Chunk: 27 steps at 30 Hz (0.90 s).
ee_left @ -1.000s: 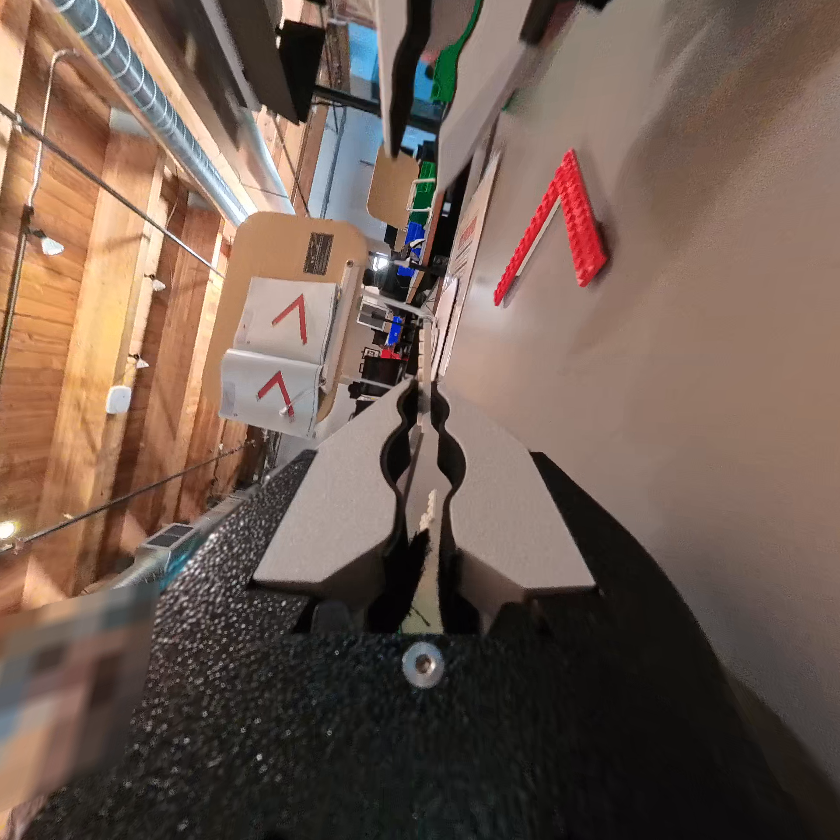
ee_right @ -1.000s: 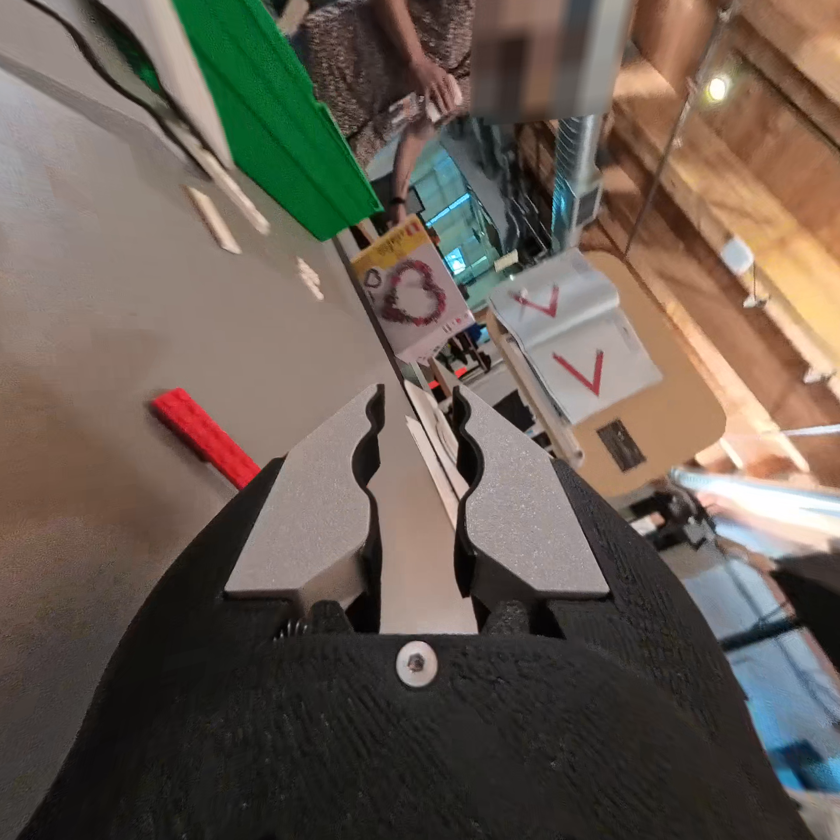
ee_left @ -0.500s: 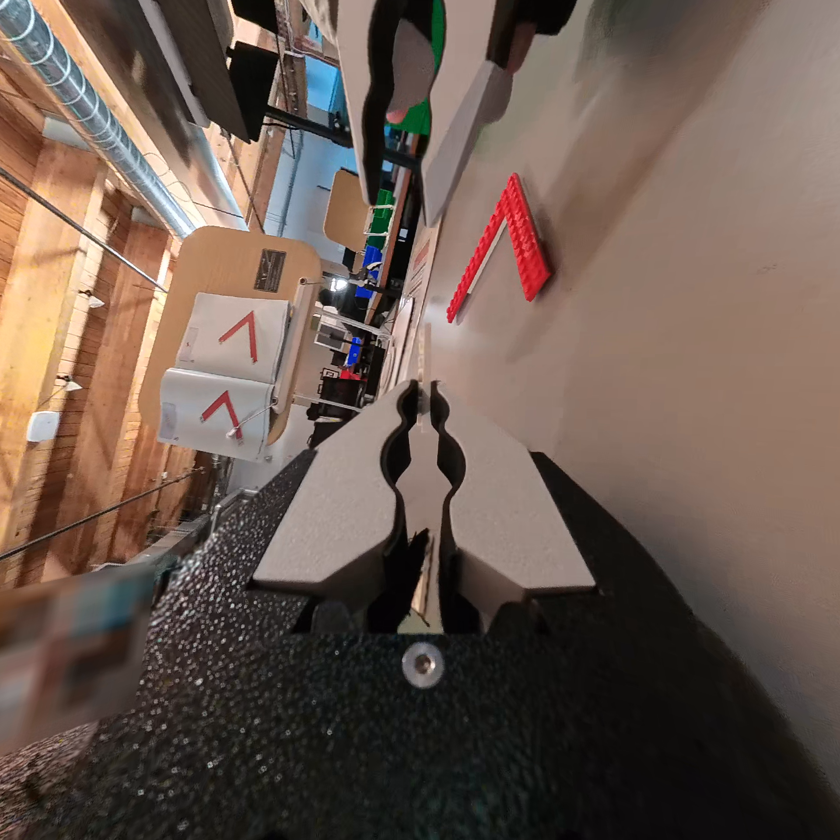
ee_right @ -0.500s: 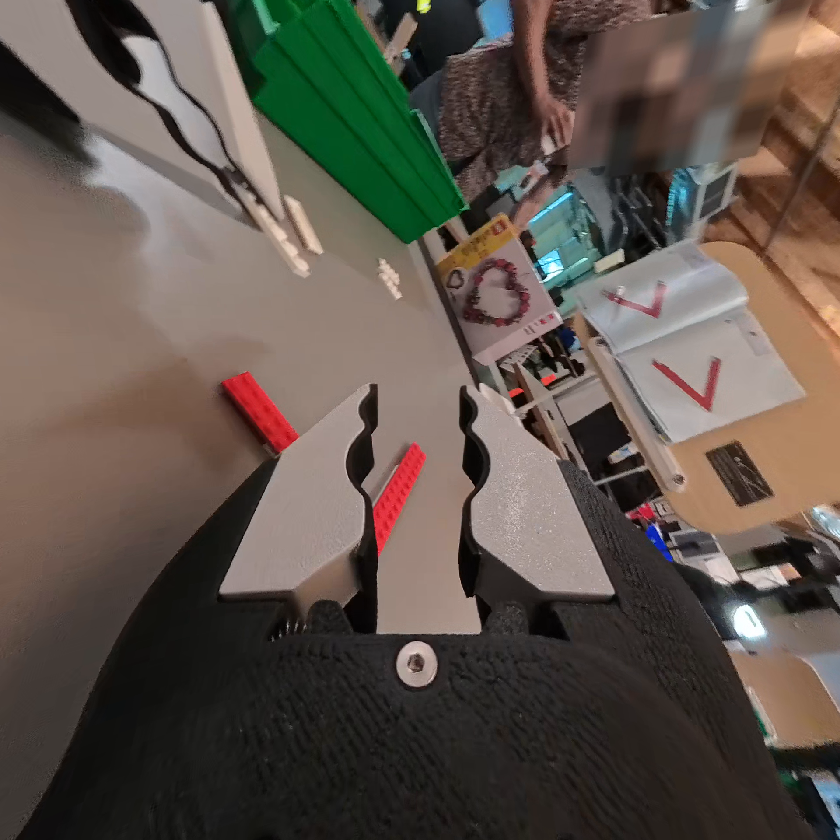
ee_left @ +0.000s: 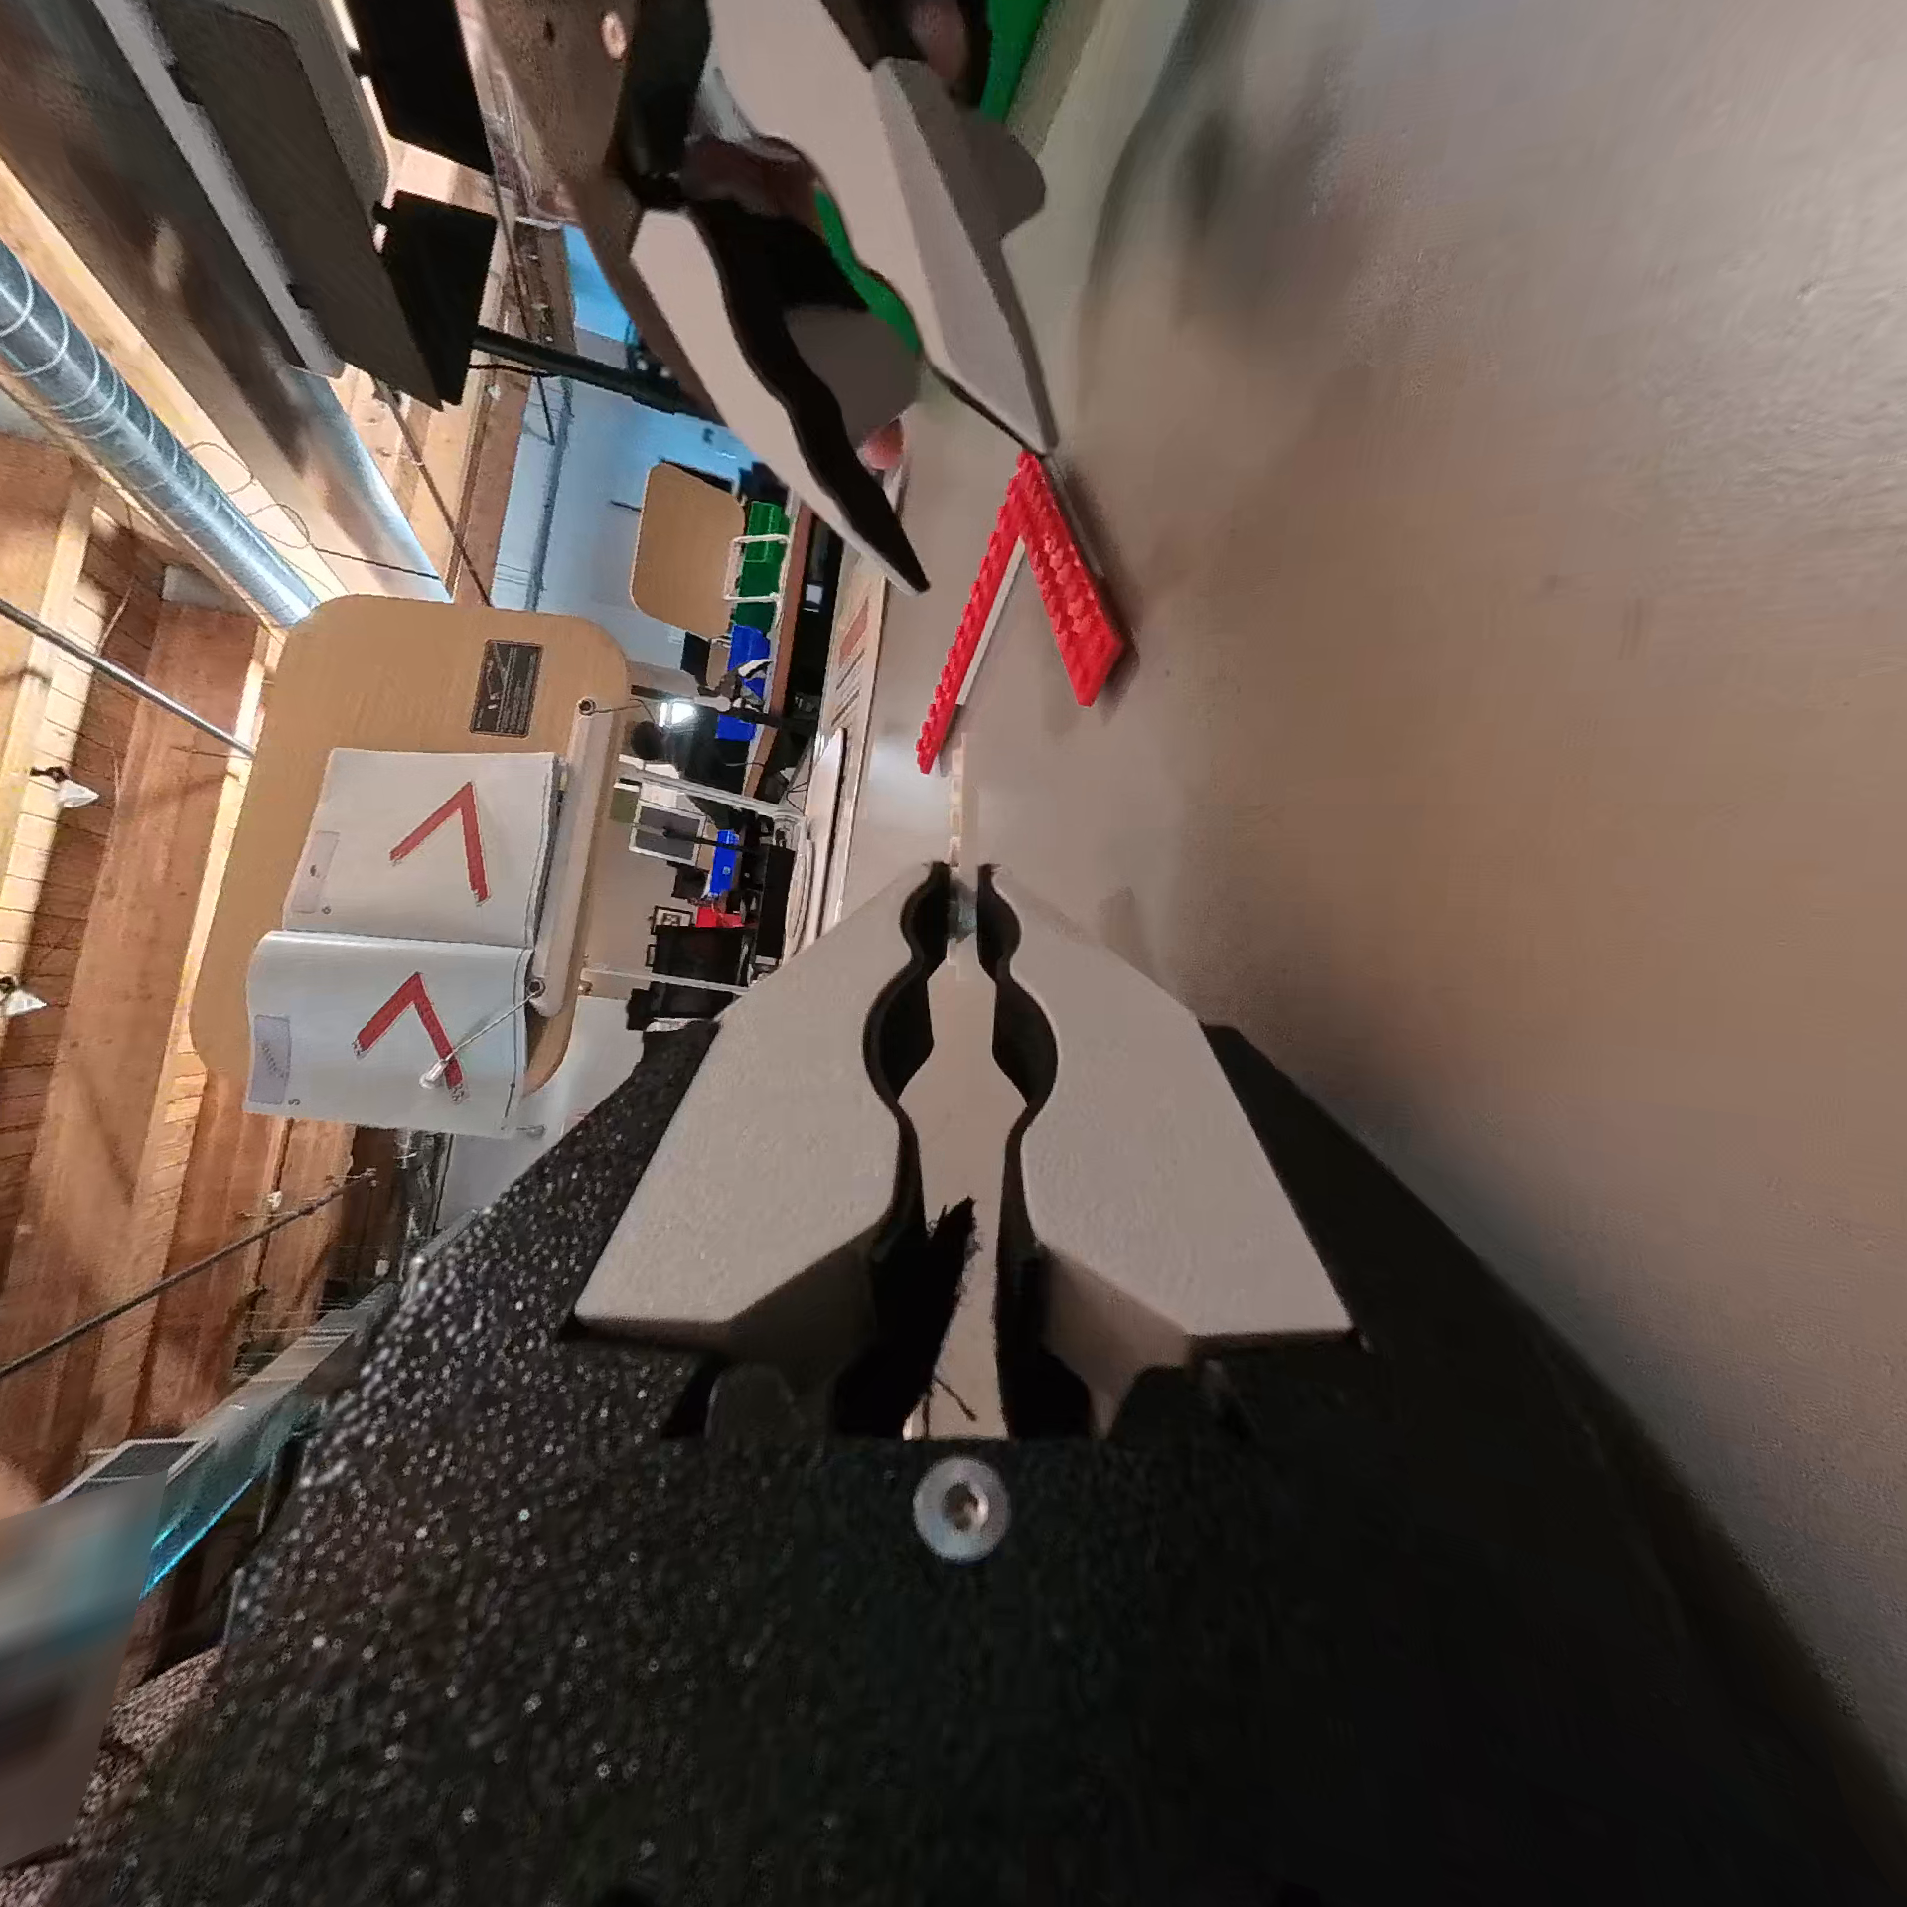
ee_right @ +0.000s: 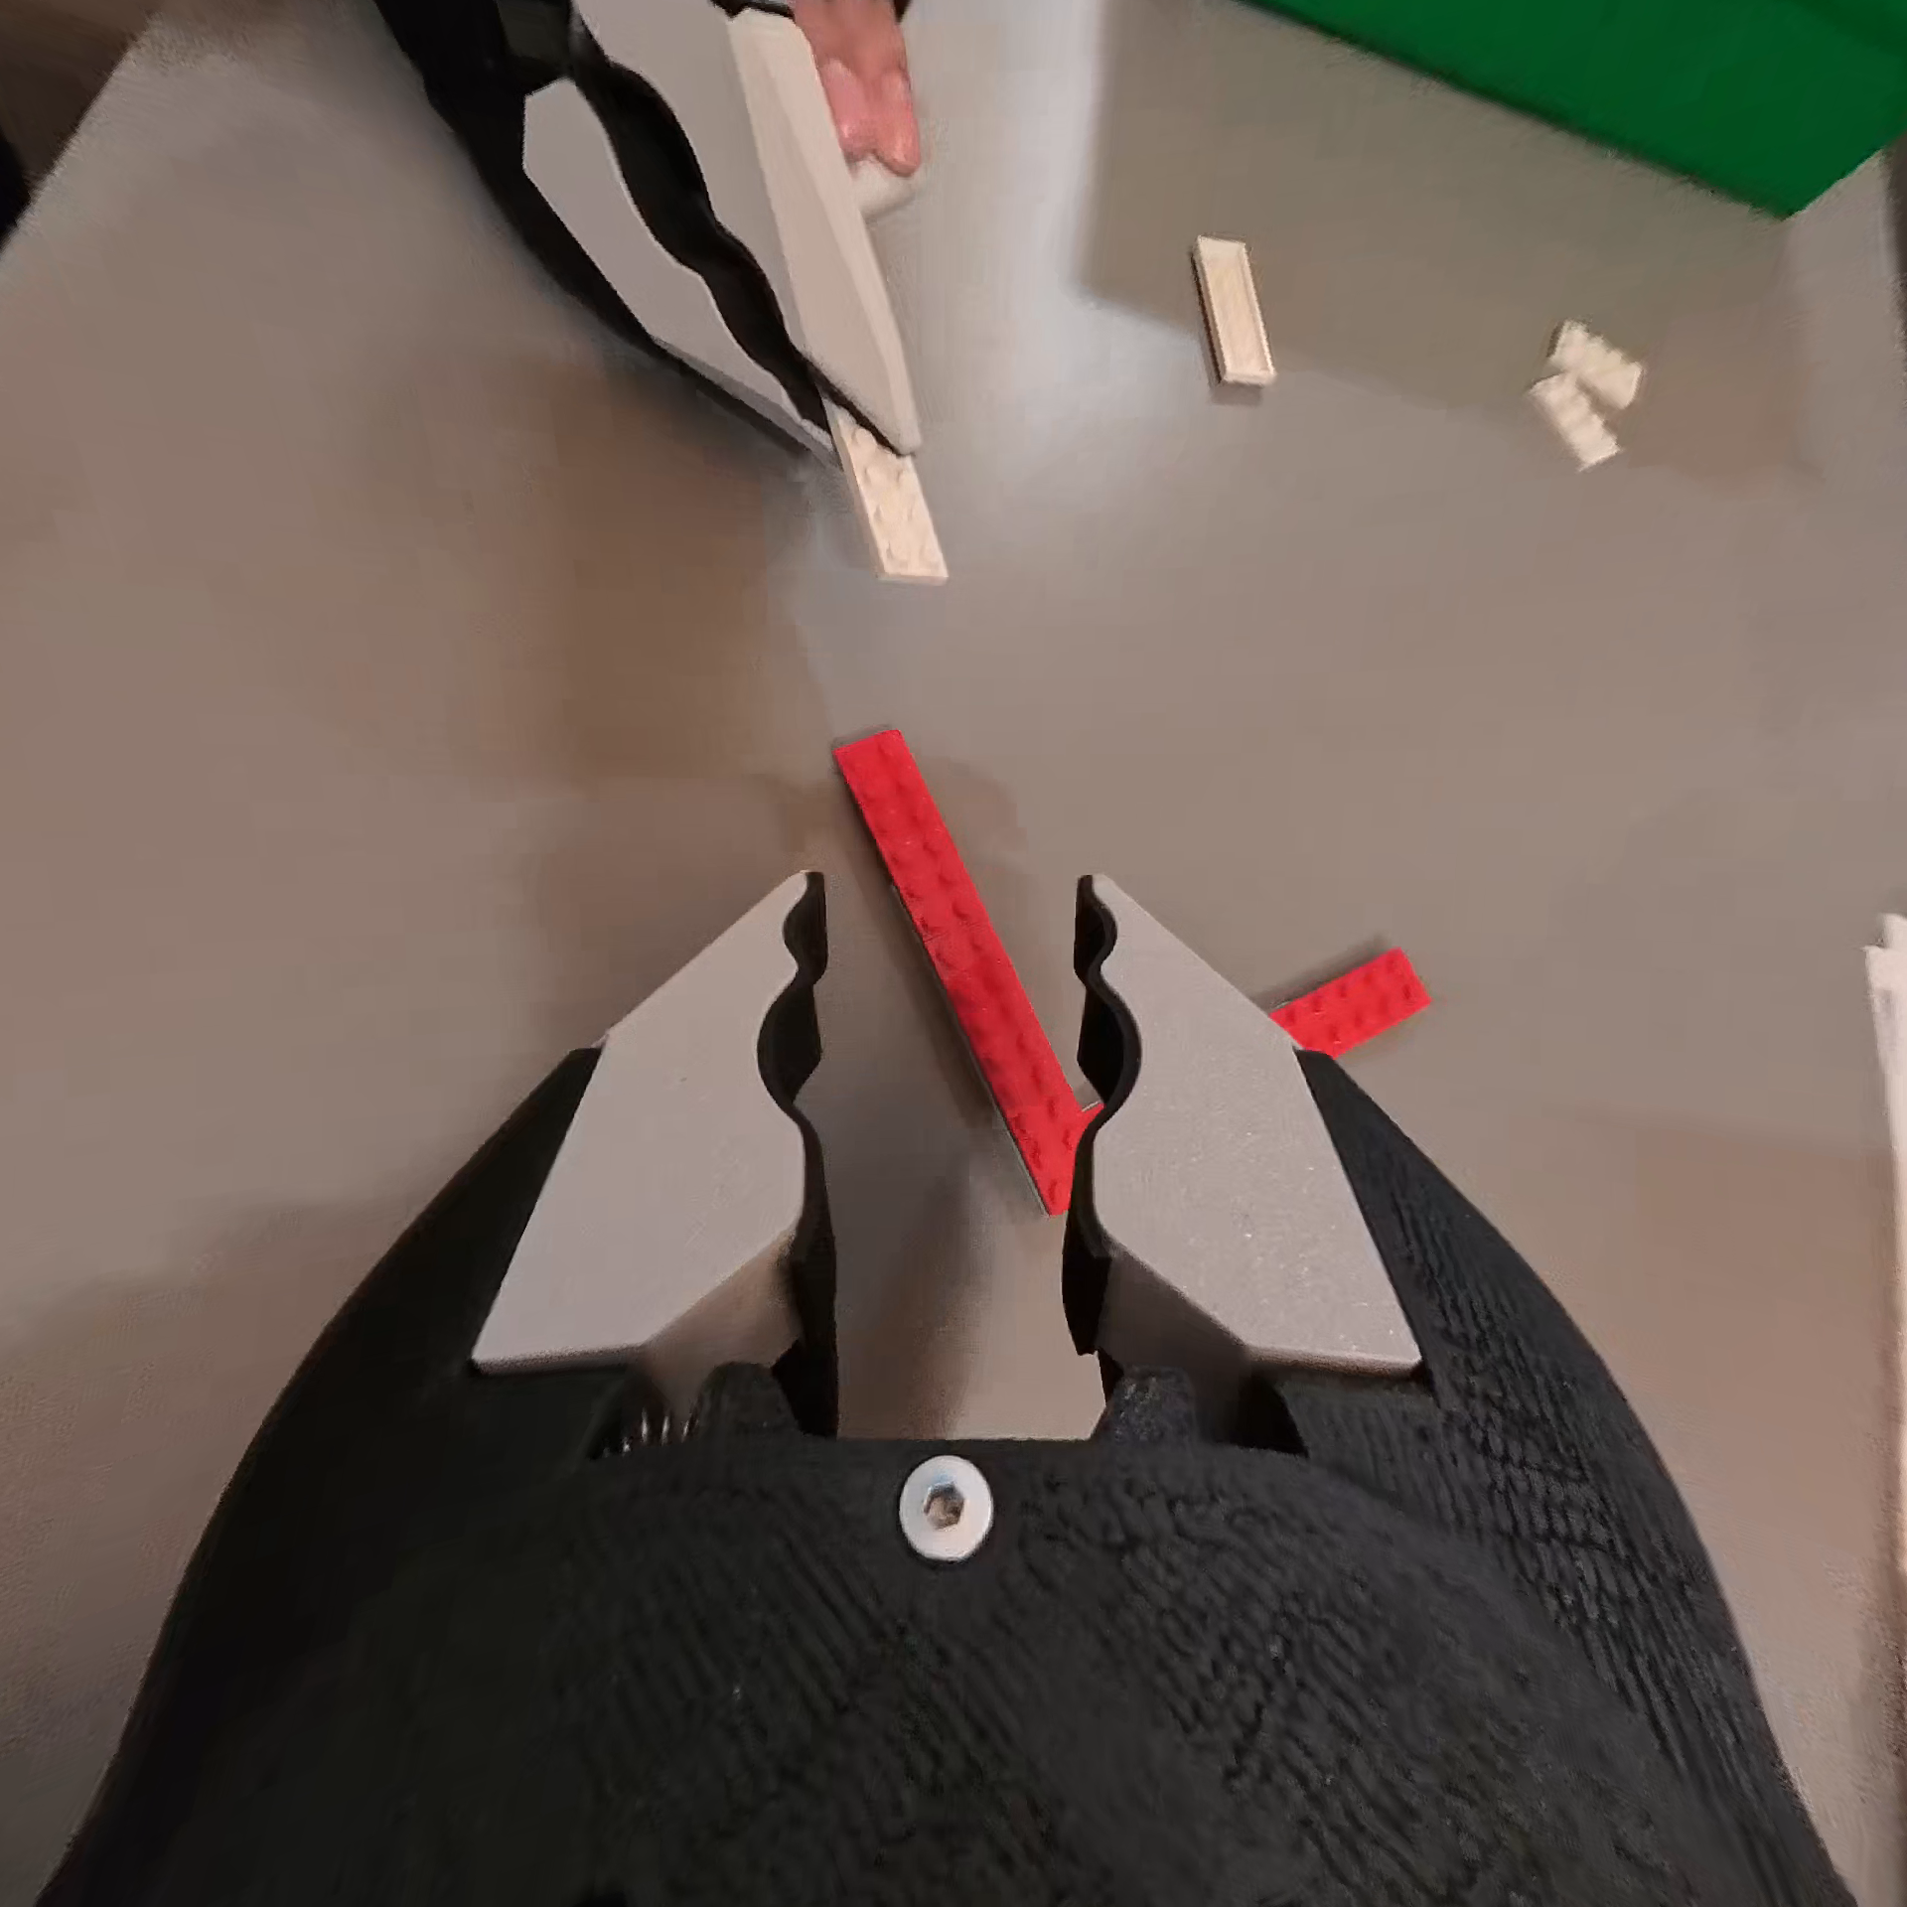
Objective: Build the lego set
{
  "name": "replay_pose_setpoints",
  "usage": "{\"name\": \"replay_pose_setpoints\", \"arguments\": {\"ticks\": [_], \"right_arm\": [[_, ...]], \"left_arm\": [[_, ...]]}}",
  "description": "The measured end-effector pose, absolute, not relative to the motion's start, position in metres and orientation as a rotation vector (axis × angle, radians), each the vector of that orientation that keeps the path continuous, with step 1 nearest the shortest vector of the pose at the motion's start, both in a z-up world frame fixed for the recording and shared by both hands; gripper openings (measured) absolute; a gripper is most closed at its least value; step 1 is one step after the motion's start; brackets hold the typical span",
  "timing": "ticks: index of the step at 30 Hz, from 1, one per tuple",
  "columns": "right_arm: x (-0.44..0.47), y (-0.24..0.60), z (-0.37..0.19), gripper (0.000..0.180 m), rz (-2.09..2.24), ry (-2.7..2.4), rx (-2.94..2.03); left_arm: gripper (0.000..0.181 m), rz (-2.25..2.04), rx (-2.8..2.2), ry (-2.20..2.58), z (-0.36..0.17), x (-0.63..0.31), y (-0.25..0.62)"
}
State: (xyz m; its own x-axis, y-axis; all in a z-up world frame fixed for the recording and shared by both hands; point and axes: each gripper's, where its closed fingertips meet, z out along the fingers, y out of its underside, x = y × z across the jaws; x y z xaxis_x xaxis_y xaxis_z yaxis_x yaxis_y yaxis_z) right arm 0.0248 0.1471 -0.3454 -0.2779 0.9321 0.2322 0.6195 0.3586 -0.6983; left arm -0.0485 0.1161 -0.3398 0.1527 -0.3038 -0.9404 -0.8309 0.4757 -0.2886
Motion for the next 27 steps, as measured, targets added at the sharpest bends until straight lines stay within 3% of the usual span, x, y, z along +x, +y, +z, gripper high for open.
{"name": "replay_pose_setpoints", "arguments": {"ticks": [8, 27], "right_arm": [[0.028, 0.153, -0.359, 0.028, 0.719, -2.114, -1.417], [0.023, 0.152, -0.372, 0.017, 0.764, -2.202, -1.374]], "left_arm": [[0.003, 0.425, -1.089, 1.428, -0.343, -0.045, 0.113], [0.003, 0.437, -1.033, 1.489, -0.348, -0.036, 0.105]]}}
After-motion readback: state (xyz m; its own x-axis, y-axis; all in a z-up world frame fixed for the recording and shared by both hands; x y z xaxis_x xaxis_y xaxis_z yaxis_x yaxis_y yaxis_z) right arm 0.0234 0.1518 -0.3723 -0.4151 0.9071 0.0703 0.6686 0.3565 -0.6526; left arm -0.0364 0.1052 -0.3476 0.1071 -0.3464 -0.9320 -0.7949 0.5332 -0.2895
